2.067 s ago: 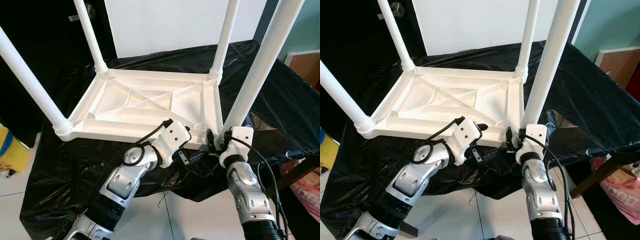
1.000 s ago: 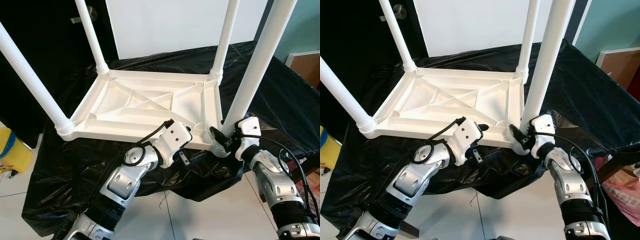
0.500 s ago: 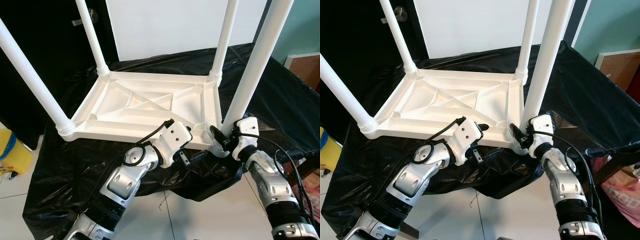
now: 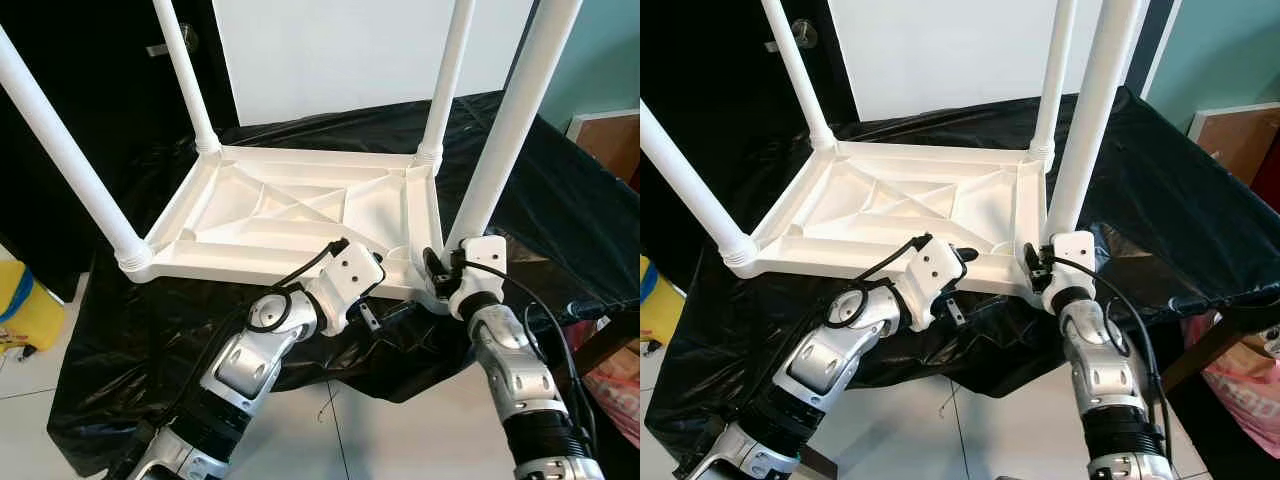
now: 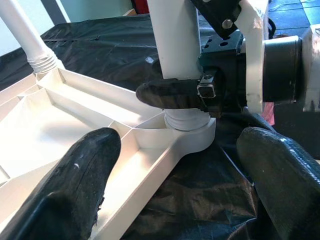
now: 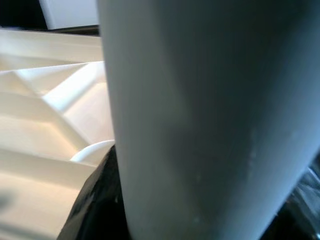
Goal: Building children table
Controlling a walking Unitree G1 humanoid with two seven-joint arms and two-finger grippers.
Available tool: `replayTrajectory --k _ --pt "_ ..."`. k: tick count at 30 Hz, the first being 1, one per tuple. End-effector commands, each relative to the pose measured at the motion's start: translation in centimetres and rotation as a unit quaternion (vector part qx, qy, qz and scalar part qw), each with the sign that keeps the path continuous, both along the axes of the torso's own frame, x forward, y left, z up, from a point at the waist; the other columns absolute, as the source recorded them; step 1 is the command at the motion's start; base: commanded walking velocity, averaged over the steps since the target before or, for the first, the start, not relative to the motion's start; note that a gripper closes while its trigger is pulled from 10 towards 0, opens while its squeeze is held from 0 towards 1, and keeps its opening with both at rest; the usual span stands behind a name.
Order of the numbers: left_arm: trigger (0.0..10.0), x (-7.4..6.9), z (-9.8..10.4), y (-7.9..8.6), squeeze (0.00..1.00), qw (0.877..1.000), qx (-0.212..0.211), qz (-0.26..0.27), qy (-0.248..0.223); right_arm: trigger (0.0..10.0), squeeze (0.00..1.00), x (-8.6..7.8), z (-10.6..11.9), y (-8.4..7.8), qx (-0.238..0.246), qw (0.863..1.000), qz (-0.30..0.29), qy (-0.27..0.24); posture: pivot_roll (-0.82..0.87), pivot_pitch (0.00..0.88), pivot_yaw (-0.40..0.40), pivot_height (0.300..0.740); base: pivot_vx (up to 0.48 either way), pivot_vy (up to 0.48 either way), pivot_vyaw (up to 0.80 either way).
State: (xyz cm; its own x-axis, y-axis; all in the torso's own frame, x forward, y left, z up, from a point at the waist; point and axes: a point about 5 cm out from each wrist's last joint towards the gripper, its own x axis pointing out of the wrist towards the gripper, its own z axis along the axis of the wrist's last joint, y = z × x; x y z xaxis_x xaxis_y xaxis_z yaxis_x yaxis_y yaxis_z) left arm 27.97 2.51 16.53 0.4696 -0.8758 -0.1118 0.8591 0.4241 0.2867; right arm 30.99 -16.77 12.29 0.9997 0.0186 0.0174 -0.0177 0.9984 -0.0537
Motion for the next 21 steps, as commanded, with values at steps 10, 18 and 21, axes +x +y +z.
replayTrajectory --k 10,18,21 --pt "10.0 0.0 -0.2 0.0 0.00 1.000 0.005 -0.002 0.002 10.0 0.00 -1.2 -1.2 1.5 0.041 0.986 -0.159 0.028 -0.16 0.028 -0.015 0.740 0.000 0.000 0.00" --pt "10.0 0.0 -0.3 0.1 0.00 1.000 0.004 0.002 0.003 10.0 0.00 -1.0 -0.2 2.6 0.070 0.989 -0.131 0.003 -0.15 0.034 -0.015 0.740 0.000 0.000 0.00" --pt "10.0 -0.1 -0.3 0.2 0.00 1.000 0.004 0.003 0.004 10.0 0.00 -1.1 0.0 2.8 0.067 0.989 -0.129 -0.001 -0.16 0.037 -0.013 0.740 0.000 0.000 0.00"
